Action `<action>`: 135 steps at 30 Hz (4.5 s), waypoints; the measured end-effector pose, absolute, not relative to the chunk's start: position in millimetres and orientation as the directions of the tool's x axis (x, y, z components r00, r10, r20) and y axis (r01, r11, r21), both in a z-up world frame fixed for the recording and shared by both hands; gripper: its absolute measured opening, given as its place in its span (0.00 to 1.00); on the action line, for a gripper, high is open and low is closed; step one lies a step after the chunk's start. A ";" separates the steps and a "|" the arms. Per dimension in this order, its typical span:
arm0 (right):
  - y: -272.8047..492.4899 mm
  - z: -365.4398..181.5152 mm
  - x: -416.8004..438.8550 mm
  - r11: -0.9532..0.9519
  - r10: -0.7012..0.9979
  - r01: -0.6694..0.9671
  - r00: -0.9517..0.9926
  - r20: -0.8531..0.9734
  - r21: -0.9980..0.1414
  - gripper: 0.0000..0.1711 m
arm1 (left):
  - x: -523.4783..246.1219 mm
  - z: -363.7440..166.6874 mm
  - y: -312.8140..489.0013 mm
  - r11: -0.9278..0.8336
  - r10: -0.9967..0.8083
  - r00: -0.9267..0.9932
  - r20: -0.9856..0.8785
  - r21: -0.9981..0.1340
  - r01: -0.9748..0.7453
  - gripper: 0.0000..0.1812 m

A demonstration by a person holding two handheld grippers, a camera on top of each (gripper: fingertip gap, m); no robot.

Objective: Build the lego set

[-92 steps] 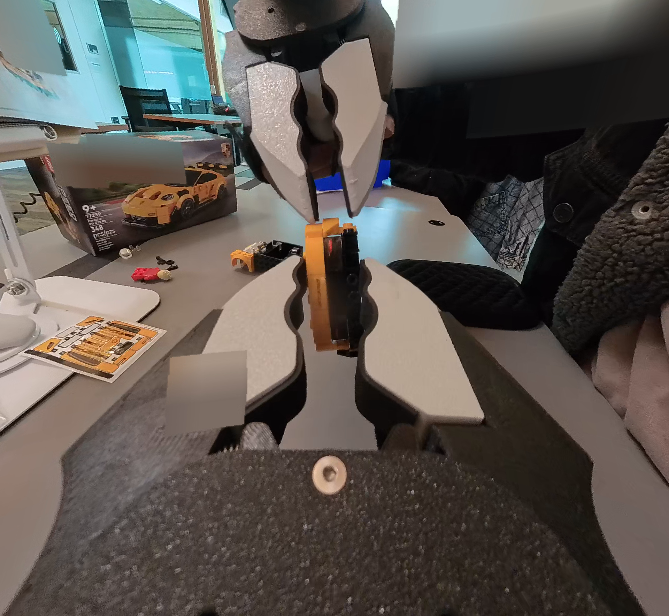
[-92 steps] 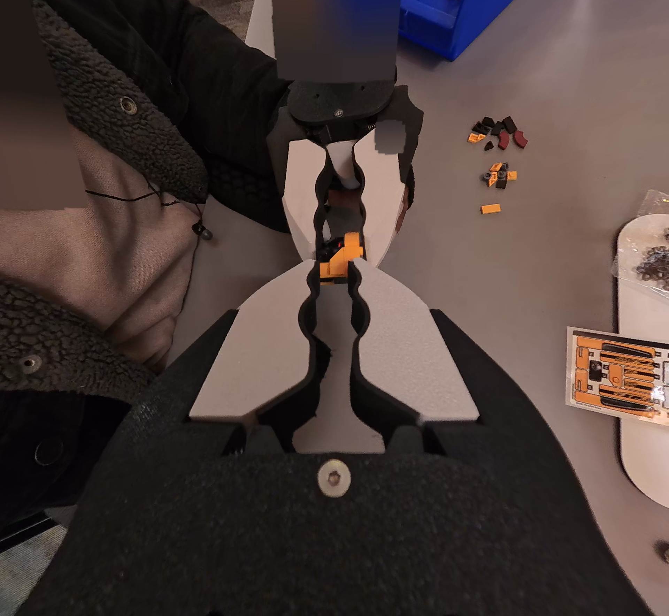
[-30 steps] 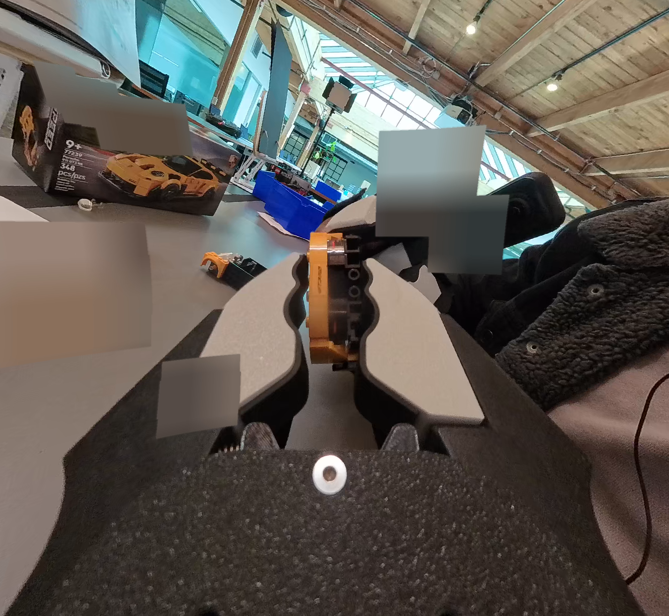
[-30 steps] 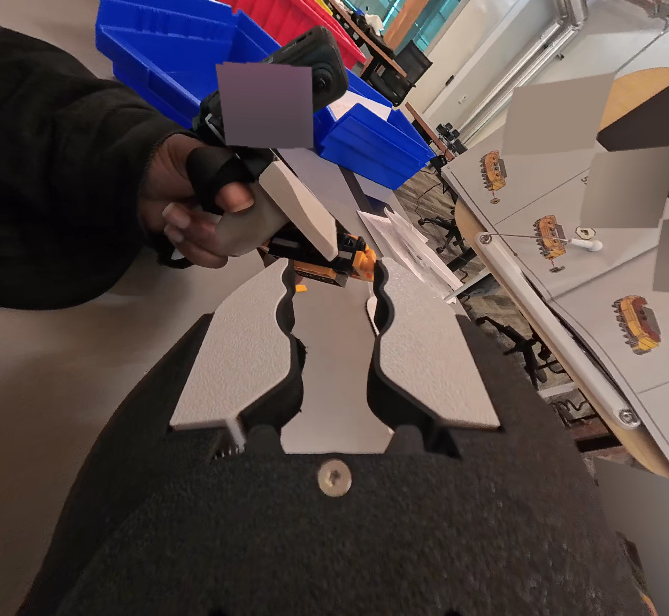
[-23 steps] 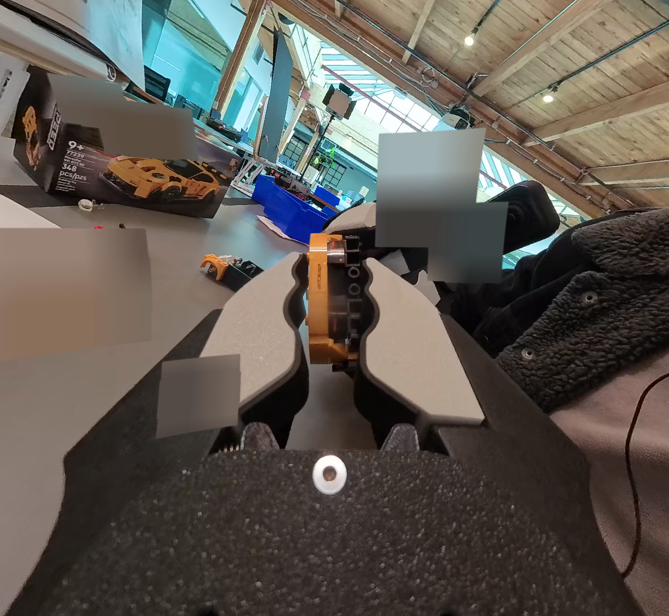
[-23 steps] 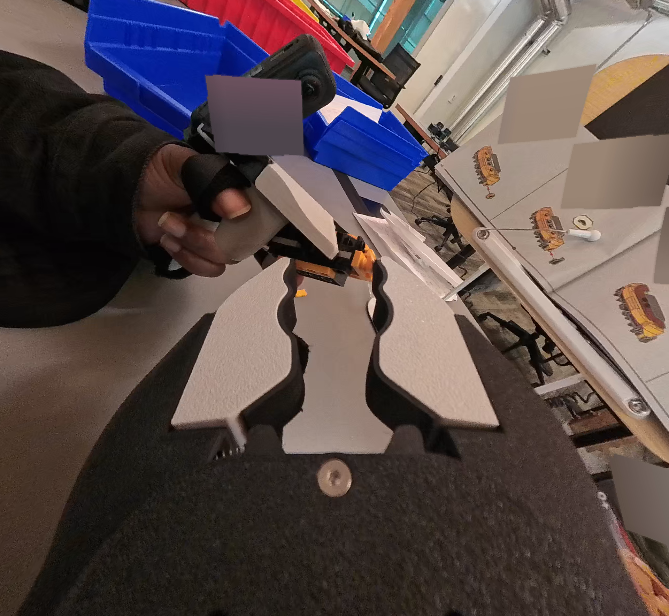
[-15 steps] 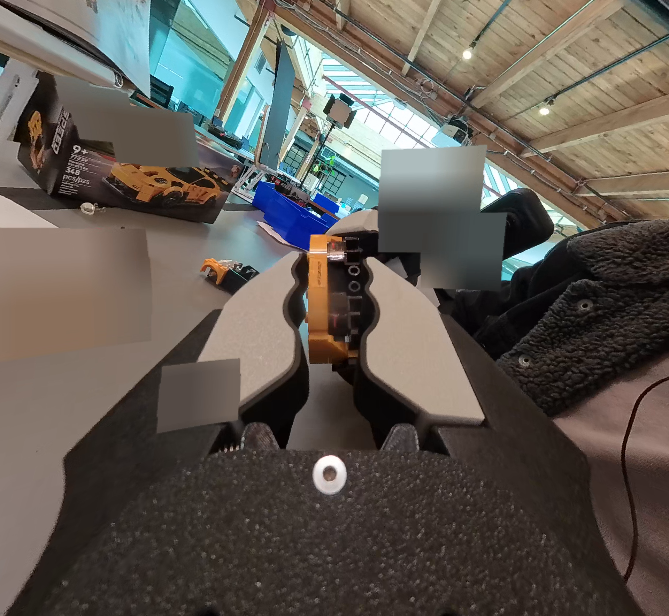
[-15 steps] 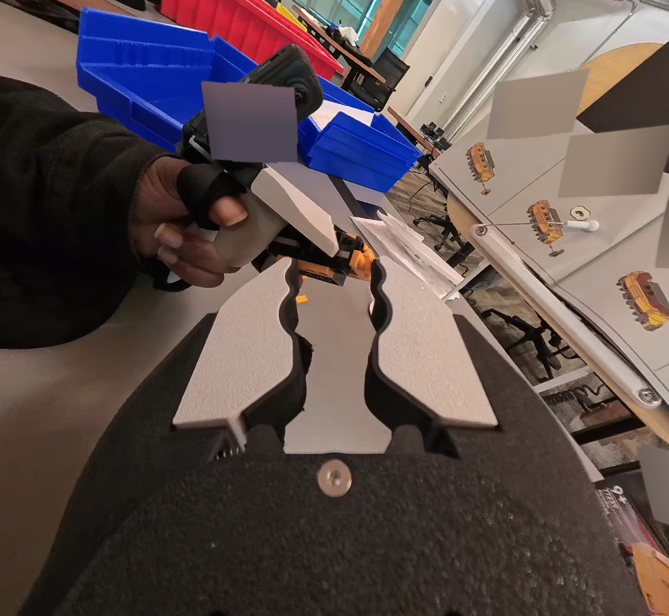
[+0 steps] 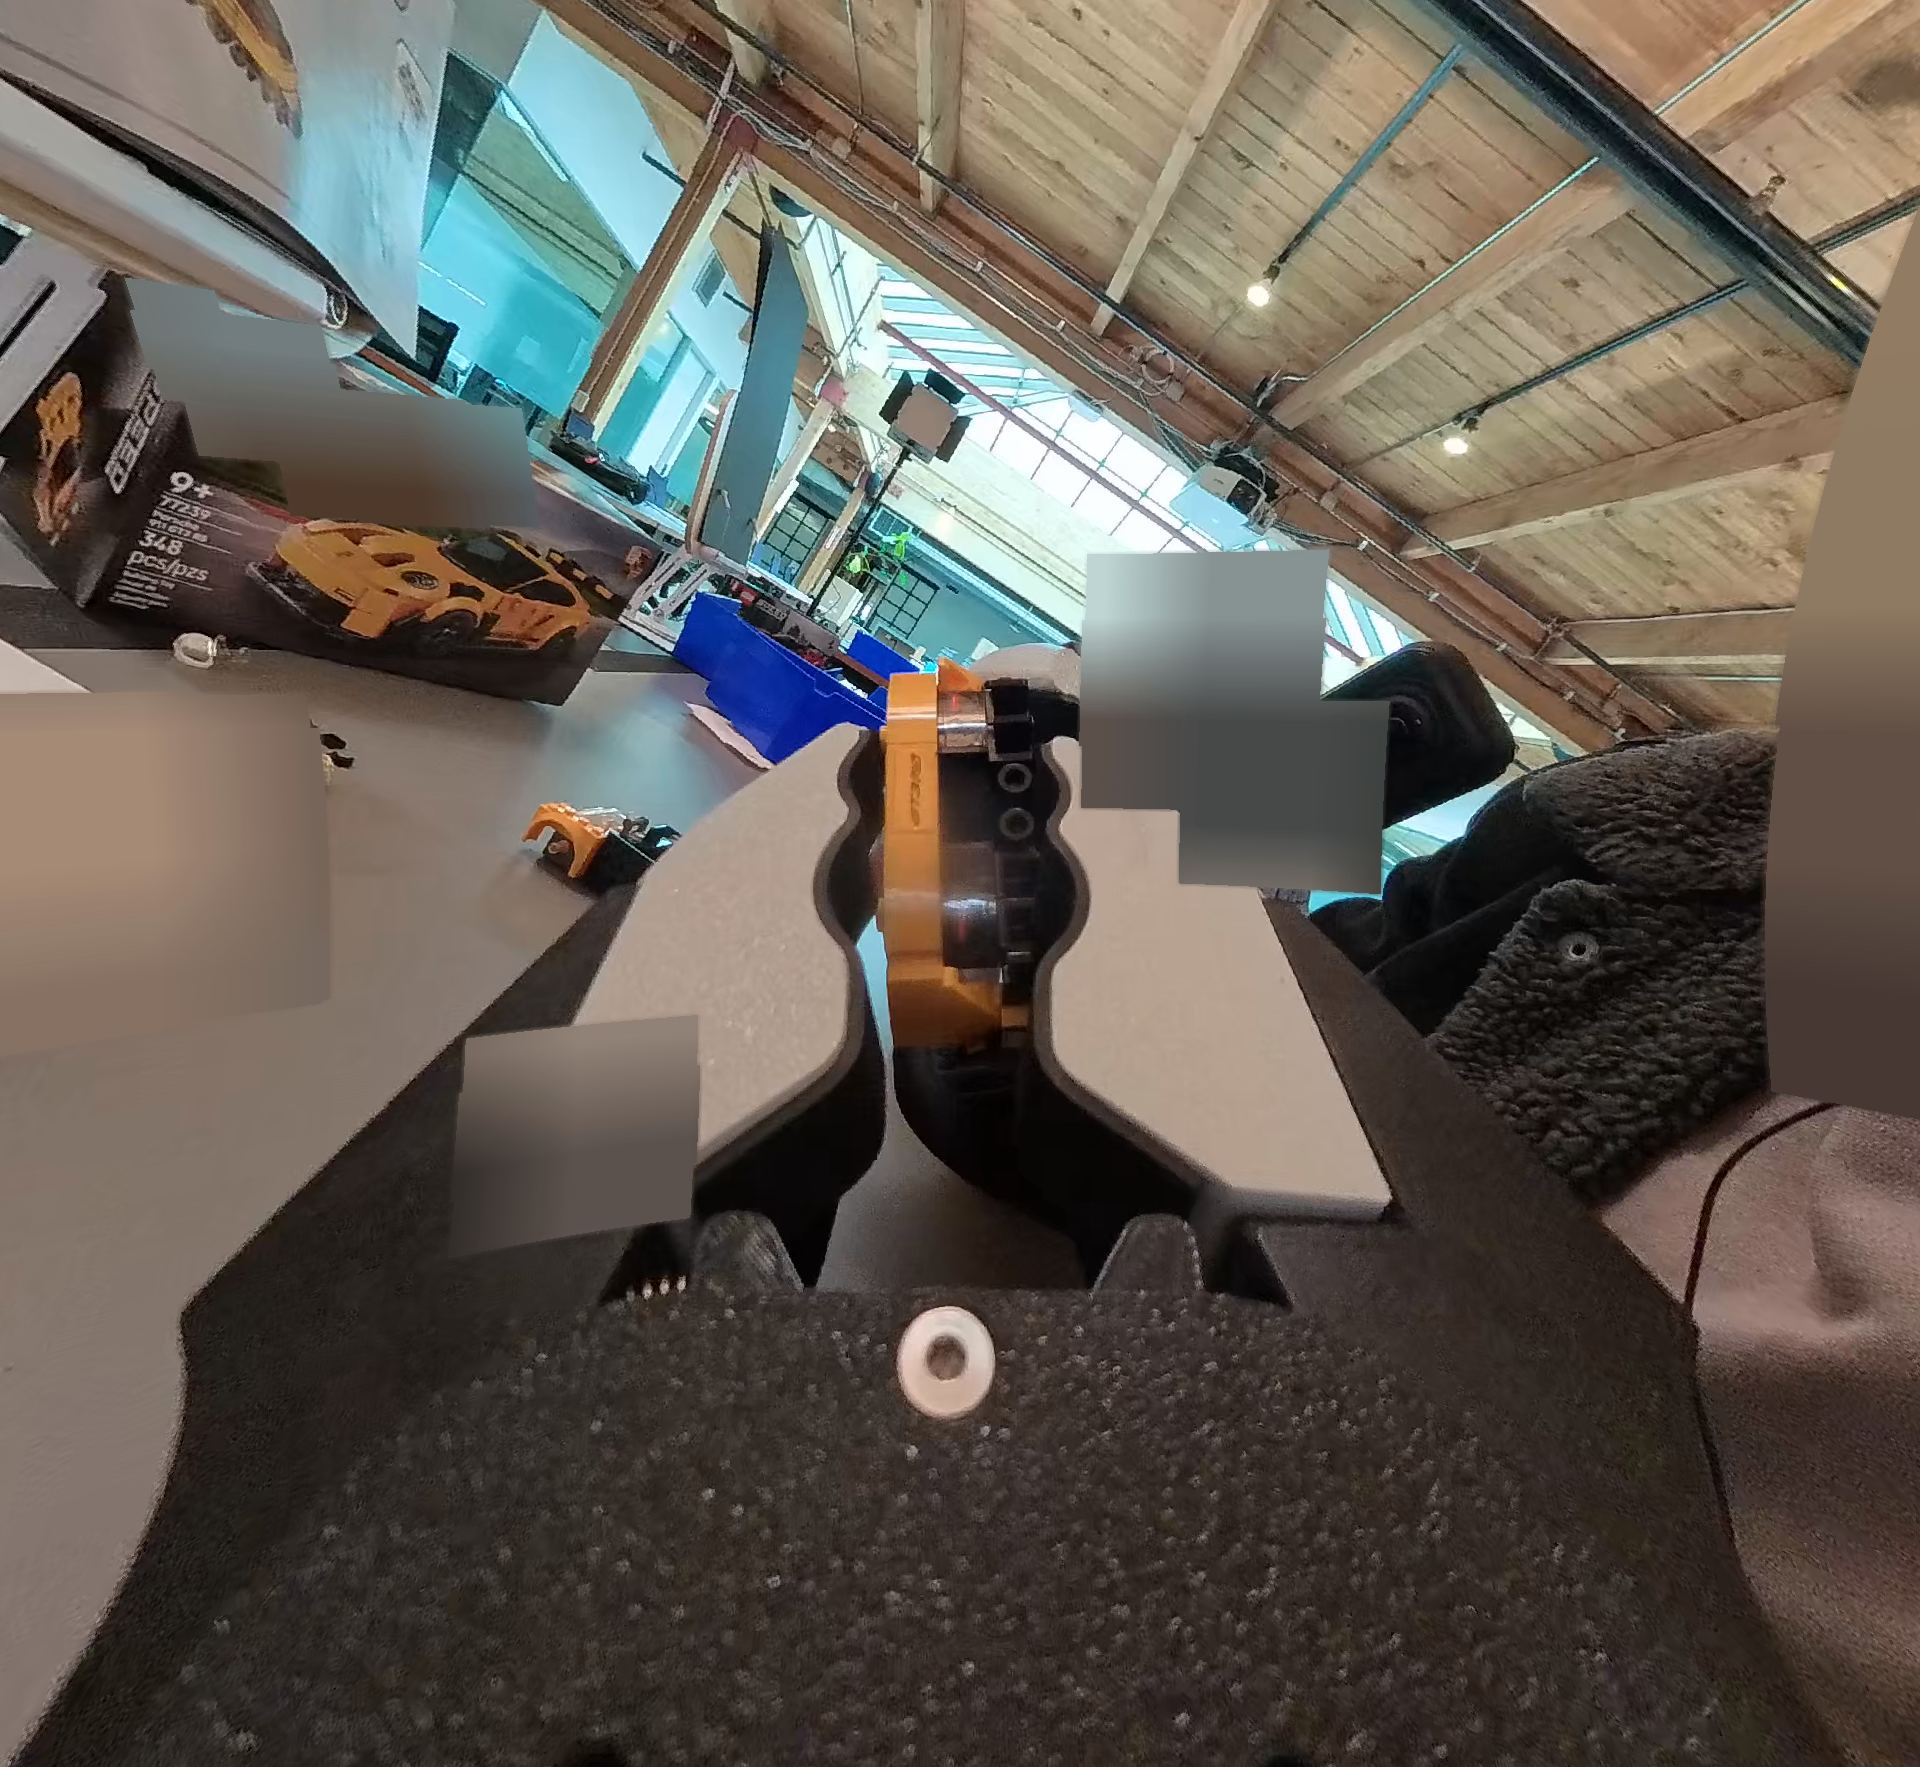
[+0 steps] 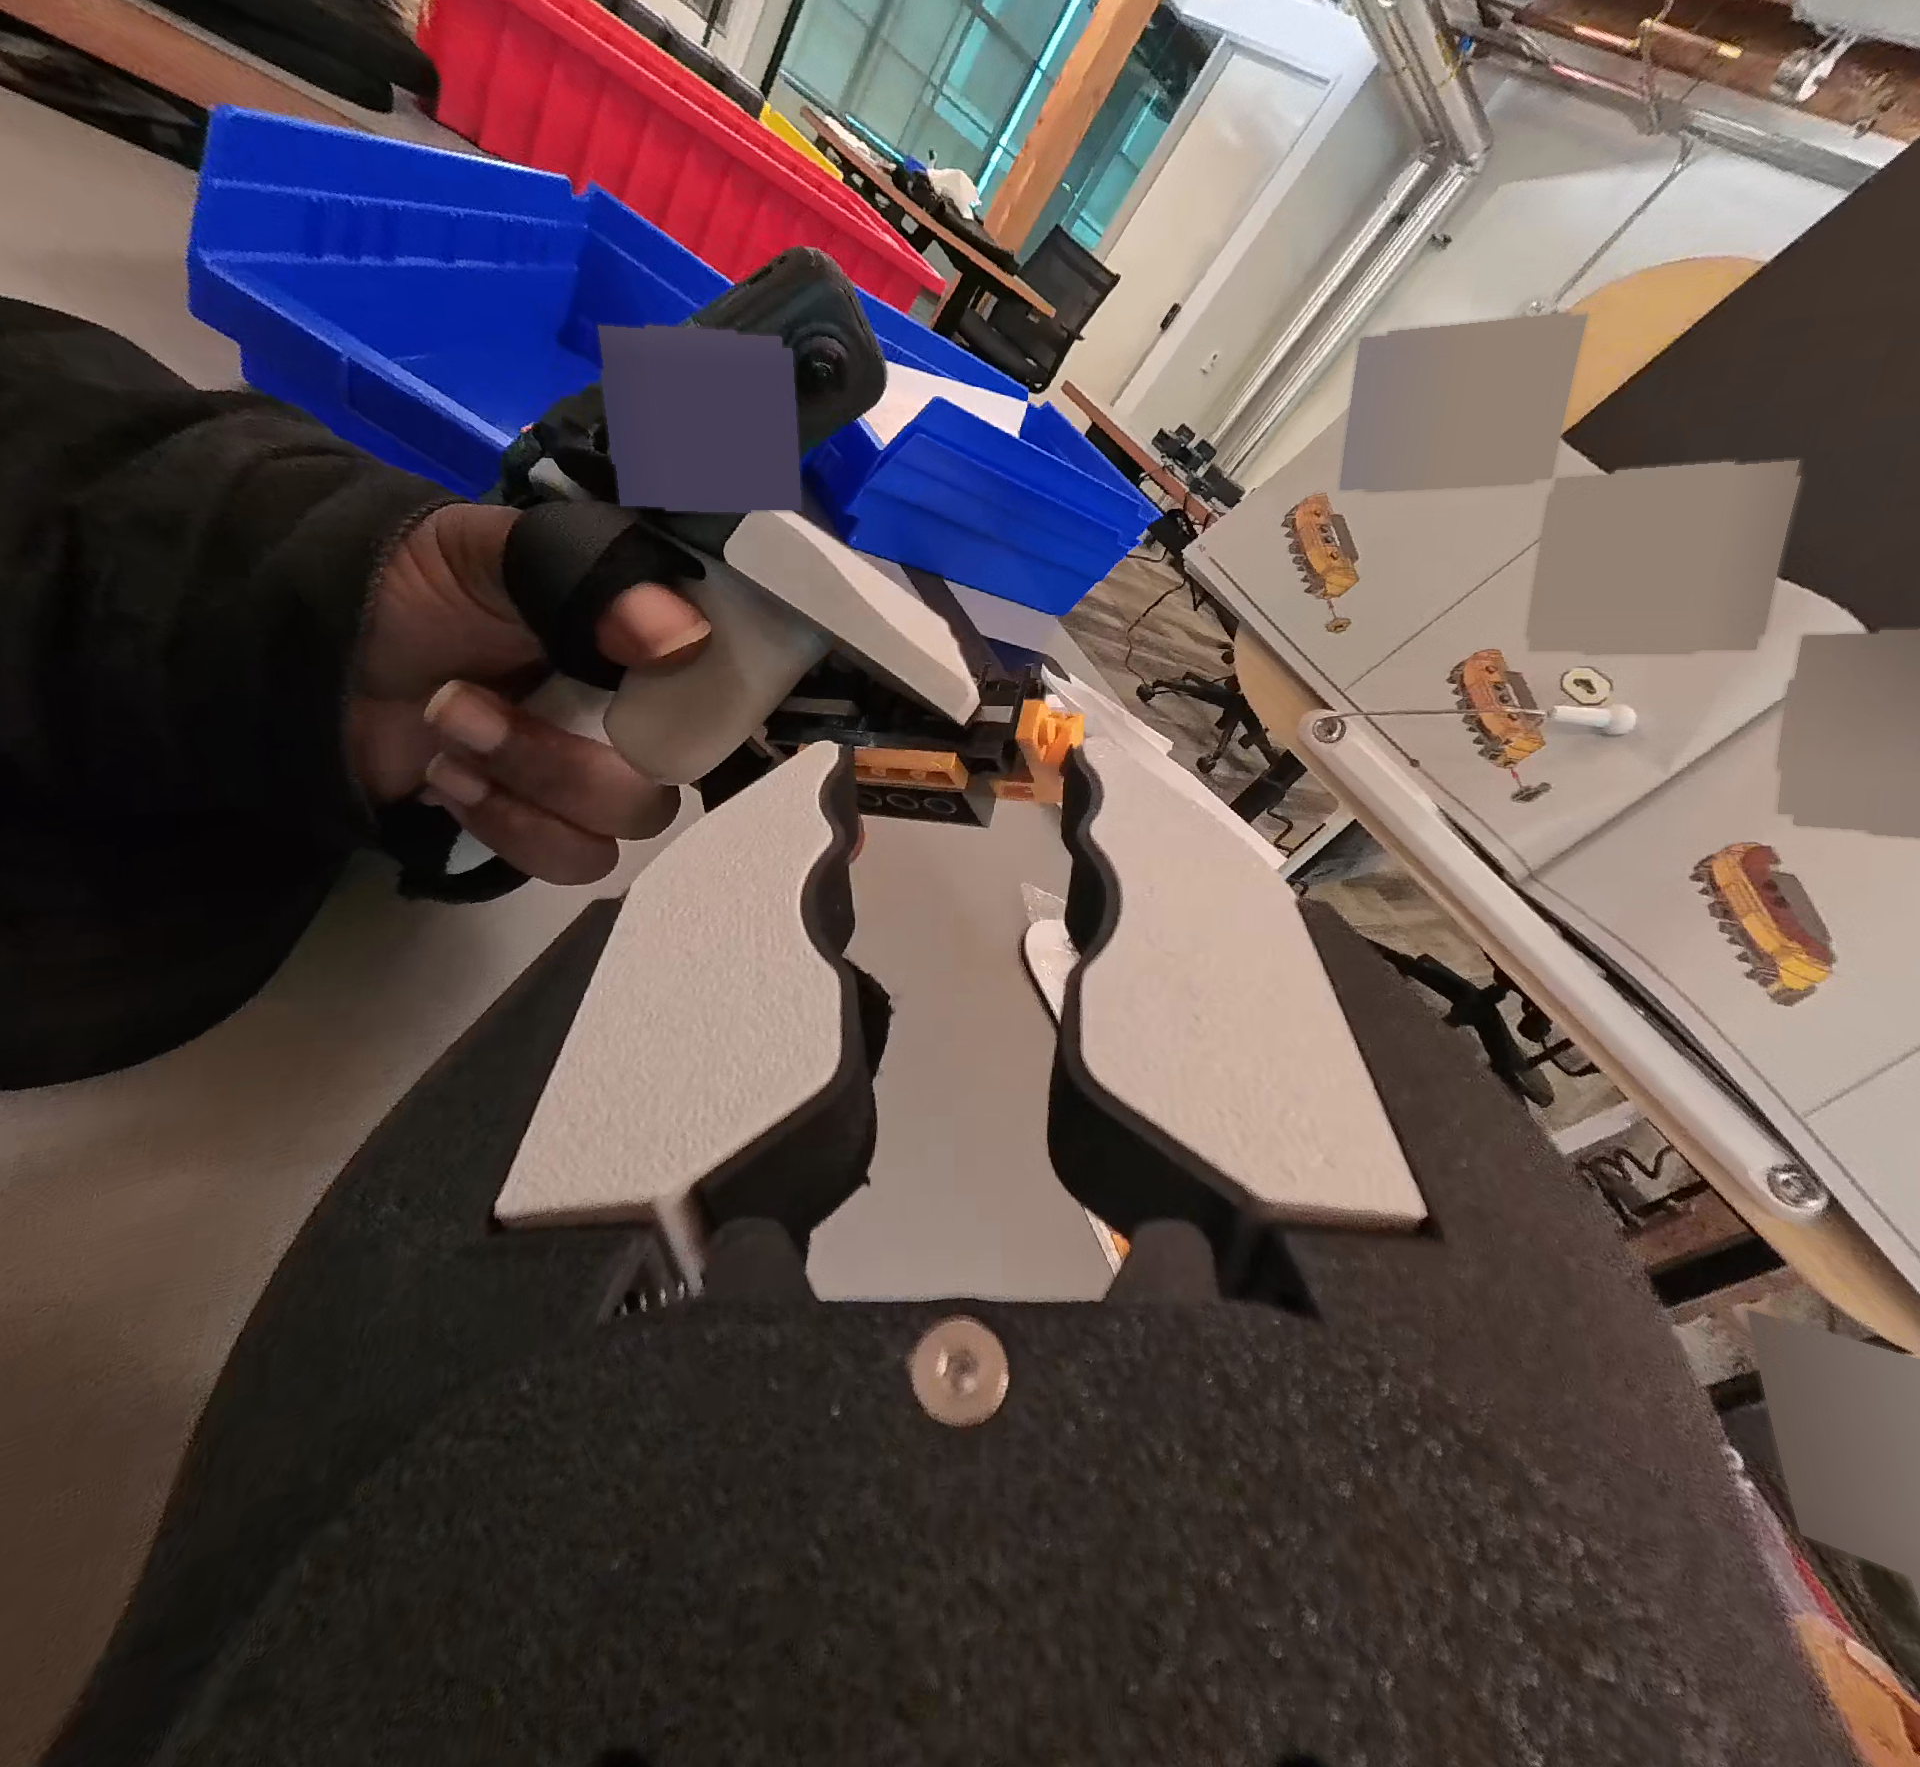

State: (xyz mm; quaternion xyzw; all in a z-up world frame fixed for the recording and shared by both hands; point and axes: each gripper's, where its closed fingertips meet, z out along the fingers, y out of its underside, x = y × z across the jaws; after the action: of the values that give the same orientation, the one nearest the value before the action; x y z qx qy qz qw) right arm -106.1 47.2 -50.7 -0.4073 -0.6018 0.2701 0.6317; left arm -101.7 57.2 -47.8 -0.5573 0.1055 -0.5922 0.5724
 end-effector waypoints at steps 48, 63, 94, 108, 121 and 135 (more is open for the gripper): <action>5.0 -66.9 -38.0 0.470 0.834 0.120 -0.384 0.396 -0.874 0.18 | -32.0 -70.0 9.4 0.434 -0.778 0.433 -0.454 -0.888 -0.152 0.15; -1.2 -67.2 -43.1 0.430 0.859 0.180 -0.384 0.339 -0.885 0.15 | -30.1 -78.6 8.1 0.309 -0.876 0.369 -0.309 -0.949 -0.063 0.15; 5.8 -86.6 -39.0 0.382 0.870 0.256 -0.423 0.252 -0.888 0.24 | -30.3 -116.7 19.8 0.134 -0.895 0.364 -0.257 -0.934 -0.331 0.15; 25.7 -54.8 -32.2 0.132 0.918 -0.061 -0.369 0.145 -0.989 0.14 | -41.0 -95.9 34.2 0.155 -0.844 0.481 -0.235 -0.967 -0.202 0.20; 25.5 -55.1 -32.2 0.047 0.911 -0.117 -0.403 0.091 -0.992 0.14 | -43.2 -58.5 20.8 0.223 -0.837 0.502 -0.218 -0.973 -0.051 0.09; 26.9 -51.5 -28.3 0.129 0.913 -0.125 -0.372 0.167 -0.984 0.14 | -42.6 -56.3 21.7 0.264 -0.812 0.520 -0.264 -0.962 -0.075 0.15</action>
State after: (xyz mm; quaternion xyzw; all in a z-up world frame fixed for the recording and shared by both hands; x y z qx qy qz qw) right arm -28.3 26.9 -51.5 -0.3292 -0.5989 0.5719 0.4537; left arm -42.6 21.7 -56.3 -0.5430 0.4086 -0.2703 0.6820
